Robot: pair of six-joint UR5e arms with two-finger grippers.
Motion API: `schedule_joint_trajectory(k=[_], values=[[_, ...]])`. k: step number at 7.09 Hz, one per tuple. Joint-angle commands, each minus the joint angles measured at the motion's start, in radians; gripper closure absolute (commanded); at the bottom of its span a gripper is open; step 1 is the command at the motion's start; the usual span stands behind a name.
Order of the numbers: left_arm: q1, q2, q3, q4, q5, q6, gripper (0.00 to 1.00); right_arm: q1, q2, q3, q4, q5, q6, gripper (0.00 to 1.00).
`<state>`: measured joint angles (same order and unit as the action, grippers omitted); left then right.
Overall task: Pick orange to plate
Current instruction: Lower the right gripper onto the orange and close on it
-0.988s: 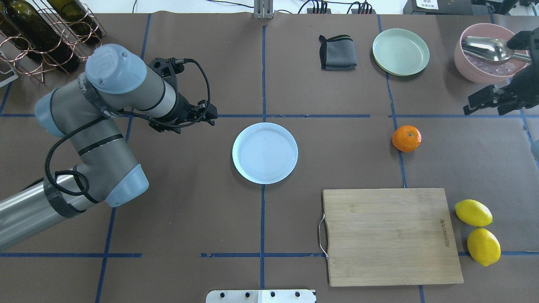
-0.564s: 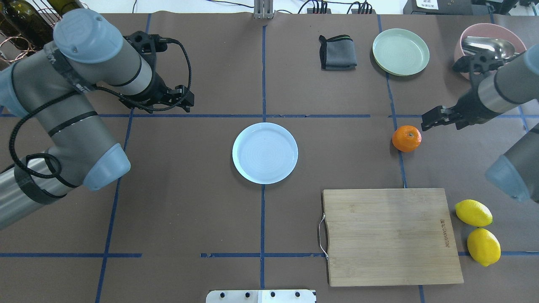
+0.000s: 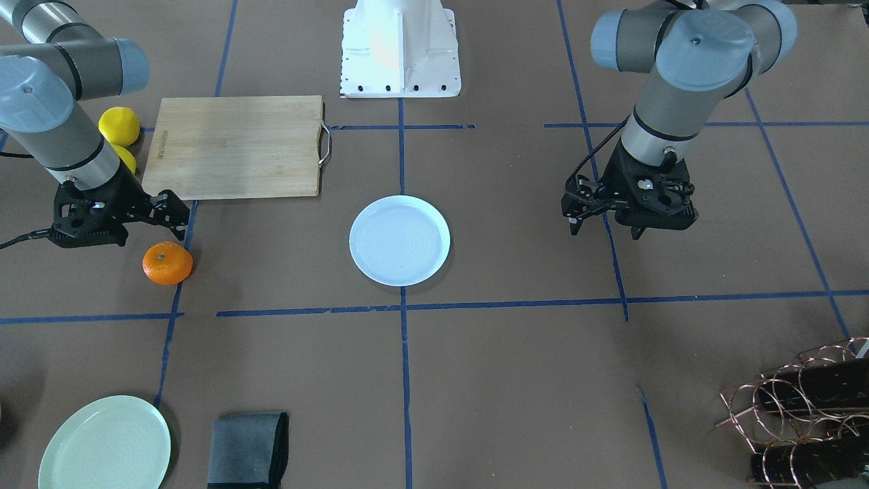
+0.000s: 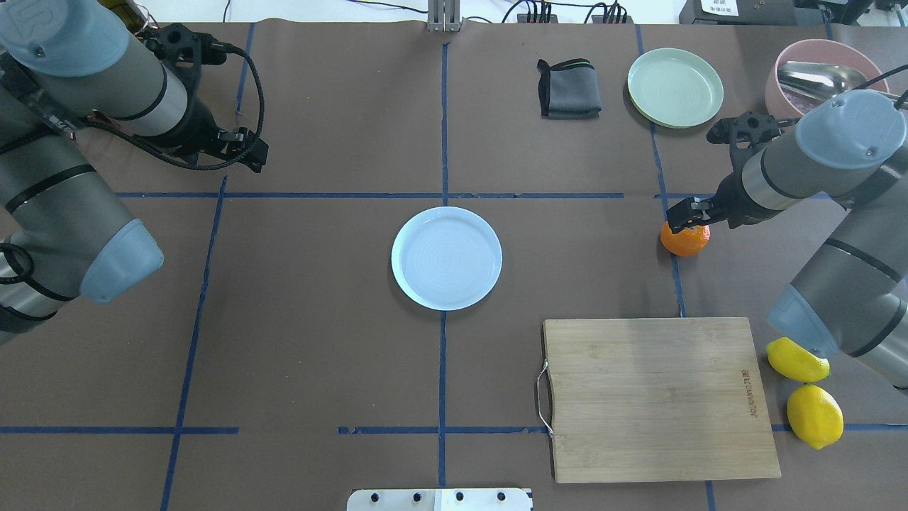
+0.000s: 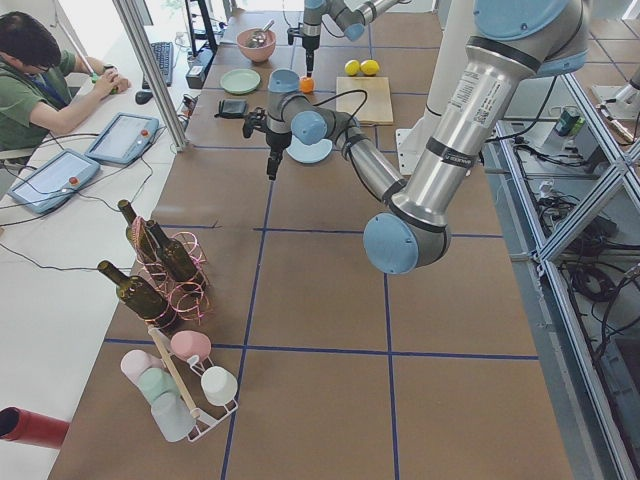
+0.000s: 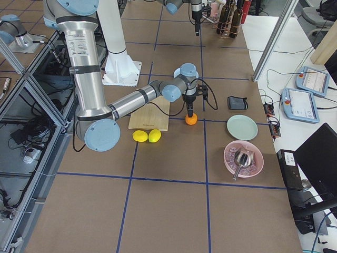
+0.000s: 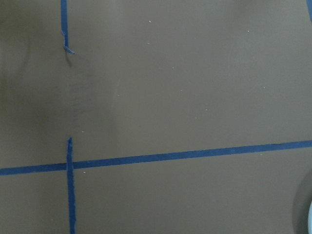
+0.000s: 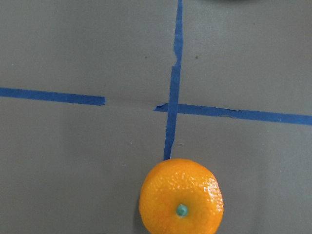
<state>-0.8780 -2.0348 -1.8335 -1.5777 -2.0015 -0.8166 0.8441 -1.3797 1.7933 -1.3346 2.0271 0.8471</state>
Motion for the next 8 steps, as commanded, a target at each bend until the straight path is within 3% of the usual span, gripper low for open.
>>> schedule_joint_trajectory(k=[1,8], values=[[-0.004,0.005,-0.001,0.001,0.001,0.008,0.0,-0.008,0.047,-0.066,0.0,-0.005,-0.005,0.0],[-0.002,0.005,0.005,0.001,0.003,0.007,0.0,-0.014,0.074,-0.169,0.029,-0.007,-0.016,0.0]])
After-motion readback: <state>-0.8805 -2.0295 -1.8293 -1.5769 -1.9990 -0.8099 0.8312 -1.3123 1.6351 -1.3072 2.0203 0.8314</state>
